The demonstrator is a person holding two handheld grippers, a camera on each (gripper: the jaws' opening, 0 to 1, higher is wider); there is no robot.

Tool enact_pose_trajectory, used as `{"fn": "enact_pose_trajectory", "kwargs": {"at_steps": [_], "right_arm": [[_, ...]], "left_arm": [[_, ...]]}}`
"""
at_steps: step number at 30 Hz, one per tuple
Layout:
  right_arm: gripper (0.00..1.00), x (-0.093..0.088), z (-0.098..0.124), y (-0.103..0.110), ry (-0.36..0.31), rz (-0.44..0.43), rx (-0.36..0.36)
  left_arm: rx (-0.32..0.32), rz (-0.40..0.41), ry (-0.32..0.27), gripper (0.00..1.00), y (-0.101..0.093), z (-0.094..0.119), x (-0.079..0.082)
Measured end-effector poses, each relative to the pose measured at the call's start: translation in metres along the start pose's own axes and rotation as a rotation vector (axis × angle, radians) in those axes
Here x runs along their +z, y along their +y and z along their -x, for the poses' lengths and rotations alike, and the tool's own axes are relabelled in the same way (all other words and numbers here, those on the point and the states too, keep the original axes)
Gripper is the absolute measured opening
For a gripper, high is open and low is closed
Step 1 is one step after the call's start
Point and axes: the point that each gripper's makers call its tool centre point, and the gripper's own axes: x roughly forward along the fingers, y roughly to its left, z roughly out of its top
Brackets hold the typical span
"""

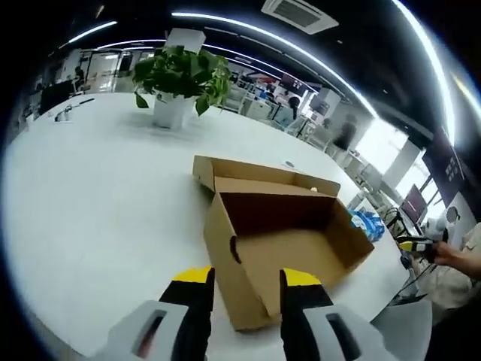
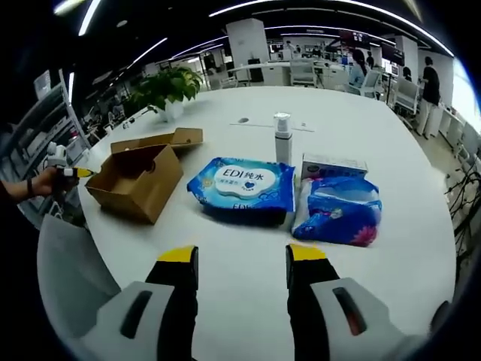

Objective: Operate the shoe box by opening the lid, removing the specified soft item, and placing it in the target area until the item is outside and the box remains undamaged.

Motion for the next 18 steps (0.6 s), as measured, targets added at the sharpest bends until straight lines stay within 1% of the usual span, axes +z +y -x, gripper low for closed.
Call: {"fn": "enact_pose_trajectory", "kwargs": {"at_steps": [1, 3, 4, 6, 7, 10, 11, 13, 14, 15, 16, 18], "right_arm": [[0.44, -0.001, 0.001, 0.001, -0.002, 0.0, 0.001], [0.44, -0.003, 0.001, 0.004, -0.001, 0.0, 0.003], [0.44, -0.006, 0.002, 0.006, 0.0, 0.0, 0.003], [0.44, -0.009, 0.003, 0.009, -0.001, -0.005, 0.005], [0.44, -0.011, 0.003, 0.01, -0.001, -0.007, 0.005], [0.43, -0.017, 0.004, 0.016, -0.001, -0.02, 0.009], [0.43, -0.019, 0.004, 0.018, -0.001, -0.023, 0.011], [0.43, -0.022, 0.004, 0.022, -0.001, -0.029, 0.013], [0.43, -0.023, 0.004, 0.024, -0.002, -0.032, 0.016], [0.43, -0.025, 0.003, 0.027, -0.005, -0.037, 0.018], [0.43, -0.025, 0.003, 0.029, -0.008, -0.04, 0.02], [0.43, -0.027, 0.0, 0.035, -0.016, -0.051, 0.027]], "left_arm": [[0.002, -0.002, 0.004, 0.35, 0.0, -0.001, -0.001], [0.043, -0.024, 0.039, 0.34, 0.008, -0.004, -0.008], [0.049, -0.018, 0.041, 0.34, 0.01, -0.007, -0.01], [0.05, 0.02, 0.043, 0.33, 0.012, -0.009, -0.012], [0.058, 0.025, 0.051, 0.33, 0.013, -0.011, -0.014], [0.052, 0.026, 0.055, 0.32, 0.01, -0.015, -0.015], [0.051, 0.013, 0.065, 0.3, 0.008, -0.017, -0.017], [0.014, -0.015, 0.079, 0.2, -0.002, -0.019, -0.017], [0.011, -0.028, 0.088, 0.19, -0.005, -0.02, -0.018], [0.051, -0.086, 0.105, 0.18, -0.001, -0.019, -0.018], [0.05, -0.104, 0.113, 0.18, -0.002, -0.019, -0.018], [0.043, -0.091, 0.113, 0.18, -0.001, -0.019, -0.018]]}}
